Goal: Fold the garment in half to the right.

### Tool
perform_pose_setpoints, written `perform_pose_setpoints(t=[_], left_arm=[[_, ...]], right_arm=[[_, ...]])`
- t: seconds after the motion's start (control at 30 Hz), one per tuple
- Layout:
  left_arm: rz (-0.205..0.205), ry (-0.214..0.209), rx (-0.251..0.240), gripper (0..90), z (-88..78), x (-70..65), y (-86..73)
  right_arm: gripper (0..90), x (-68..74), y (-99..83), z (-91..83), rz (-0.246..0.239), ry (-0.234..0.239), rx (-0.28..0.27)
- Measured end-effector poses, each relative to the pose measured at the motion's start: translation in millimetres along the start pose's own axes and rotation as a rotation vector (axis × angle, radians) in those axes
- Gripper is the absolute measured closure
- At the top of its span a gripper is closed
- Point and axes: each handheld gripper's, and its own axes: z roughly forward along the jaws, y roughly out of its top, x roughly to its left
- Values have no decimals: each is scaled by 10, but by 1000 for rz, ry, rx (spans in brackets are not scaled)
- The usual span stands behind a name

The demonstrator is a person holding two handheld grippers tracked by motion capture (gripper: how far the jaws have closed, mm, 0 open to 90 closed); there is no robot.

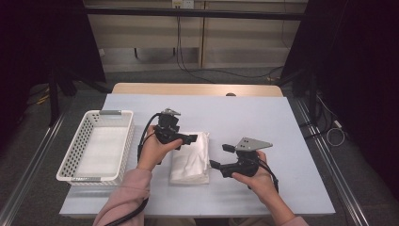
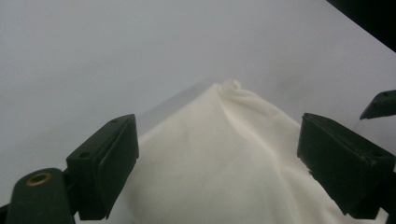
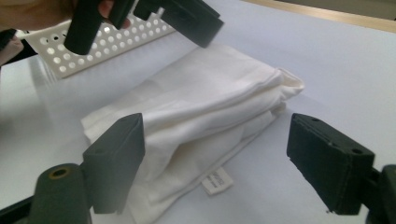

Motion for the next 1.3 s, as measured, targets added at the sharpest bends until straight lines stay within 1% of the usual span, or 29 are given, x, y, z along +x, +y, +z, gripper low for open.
perform_pose_setpoints(t=[0.13,0.17,0.2,0.27,0.3,0.33,0.37,0.4,0.47,0.5,0.53,0.6,0.63,0.7,0.73,0.77,0.83,0.87,0.9,0.97,1.0,1.03,1.07,1.1,1.13,1.17,1.2,1.23,1.3], left_arm=[[38,11,12,120,-50,33,-42],[34,11,11,120,-60,40,-53],[10,12,-2,119,-54,29,-69],[16,10,10,114,-68,49,-92],[-10,13,-3,110,-60,35,-108],[17,13,21,105,-76,55,-115],[-7,14,-5,105,-64,45,-131],[-3,10,14,105,-73,50,-143],[-9,27,18,103,-79,54,-165],[-5,14,14,102,-83,58,-170],[1,20,8,102,-87,61,-176],[-10,21,6,91,-85,51,-188],[20,23,29,92,-97,65,-192],[32,28,48,88,-93,56,-199],[21,25,43,88,-85,49,-209],[-9,26,14,88,-67,25,-221],[-10,24,21,88,-63,19,-234],[25,30,44,88,-70,36,-237],[-11,26,24,88,-57,17,-247],[-13,24,31,85,-50,22,-260],[16,26,56,82,-62,40,-265],[-5,36,36,82,-48,22,-276],[-16,28,31,82,-56,15,-279],[18,25,52,82,-72,35,-279],[-13,24,35,81,-80,17,-282],[-15,24,28,81,-82,19,-287],[5,27,43,80,-95,32,-289],[-13,22,37,78,-93,27,-301],[-17,21,42,77,-99,26,-314]], right_arm=[[127,-63,-1,-23,3,5,-11],[128,-80,2,-31,5,4,-13],[128,-96,5,-37,7,-1,-16],[127,-130,7,-51,11,-3,-19],[117,-149,5,-56,13,-12,-20],[109,-166,0,-63,17,-11,-19],[108,-184,-6,-65,15,-12,-16],[96,-198,-14,-71,9,-21,-6],[93,-229,-29,-80,3,-24,-5],[93,-243,-34,-88,9,-25,-8],[92,-259,-38,-99,19,-28,-9],[85,-288,-45,-119,30,-31,-16],[85,-302,-51,-130,28,-32,-17],[85,-317,-65,-147,28,-39,-14],[85,-328,-75,-156,33,-31,-17],[84,-337,-85,-167,38,-40,-11],[83,-364,-103,-187,31,-49,-12],[81,-369,-111,-199,41,-45,-14],[81,-386,-119,-210,37,-56,-10],[81,-409,-130,-226,49,-60,-15],[81,-425,-138,-235,44,-69,-16],[79,-428,-143,-241,55,-62,-17],[79,-438,-151,-246,51,-65,-13],[79,-443,-159,-249,52,-65,-14],[79,-452,-167,-251,50,-67,-10],[78,-453,-174,-254,53,-64,-9],[78,-453,-178,-257,53,-66,-8],[78,-460,-184,-259,47,-71,-4],[77,-459,-191,-265,47,-65,-6]])
